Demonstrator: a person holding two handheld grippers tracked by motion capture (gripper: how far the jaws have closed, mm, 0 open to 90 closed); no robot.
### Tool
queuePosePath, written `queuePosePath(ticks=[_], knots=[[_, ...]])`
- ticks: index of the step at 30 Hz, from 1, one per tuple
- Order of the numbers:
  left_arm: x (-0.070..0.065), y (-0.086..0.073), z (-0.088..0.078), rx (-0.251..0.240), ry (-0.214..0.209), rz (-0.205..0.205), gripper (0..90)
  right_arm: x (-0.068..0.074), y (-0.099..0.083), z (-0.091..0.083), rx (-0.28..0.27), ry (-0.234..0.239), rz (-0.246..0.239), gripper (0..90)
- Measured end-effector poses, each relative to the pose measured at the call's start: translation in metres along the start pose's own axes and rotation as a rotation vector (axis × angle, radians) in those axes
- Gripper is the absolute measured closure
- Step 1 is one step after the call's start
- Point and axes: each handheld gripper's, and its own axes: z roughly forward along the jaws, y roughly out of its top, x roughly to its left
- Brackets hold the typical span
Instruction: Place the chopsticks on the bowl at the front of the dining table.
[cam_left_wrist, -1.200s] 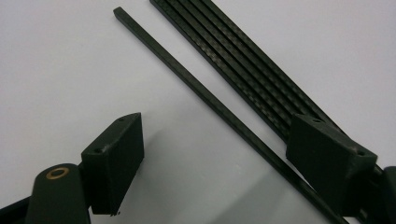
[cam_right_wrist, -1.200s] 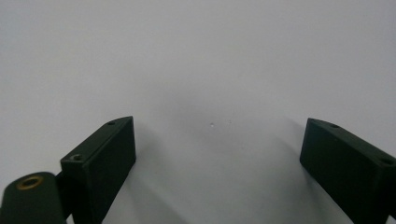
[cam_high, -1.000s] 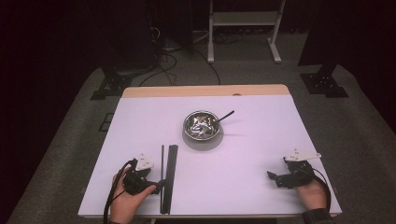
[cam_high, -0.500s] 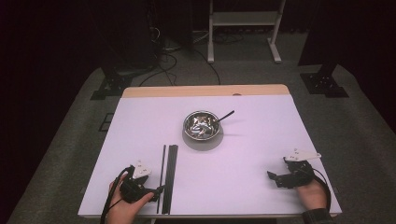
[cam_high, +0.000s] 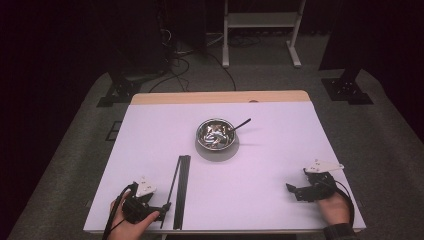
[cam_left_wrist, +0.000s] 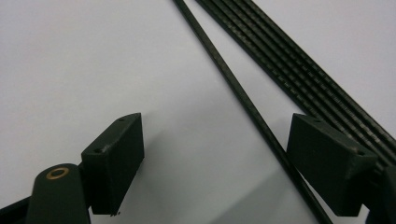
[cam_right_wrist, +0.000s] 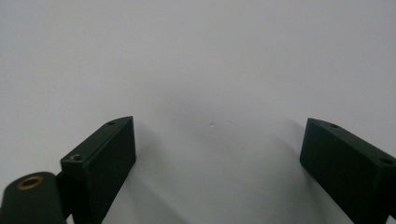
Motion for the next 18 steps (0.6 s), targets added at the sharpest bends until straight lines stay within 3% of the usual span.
queuePosePath(ticks=[18], knots=[[0.015,-0.008,-0.007,0.006,0.035,-0.026,18.2,0.000,0.000,0.000,0.000,0.000,0.000,9.1]])
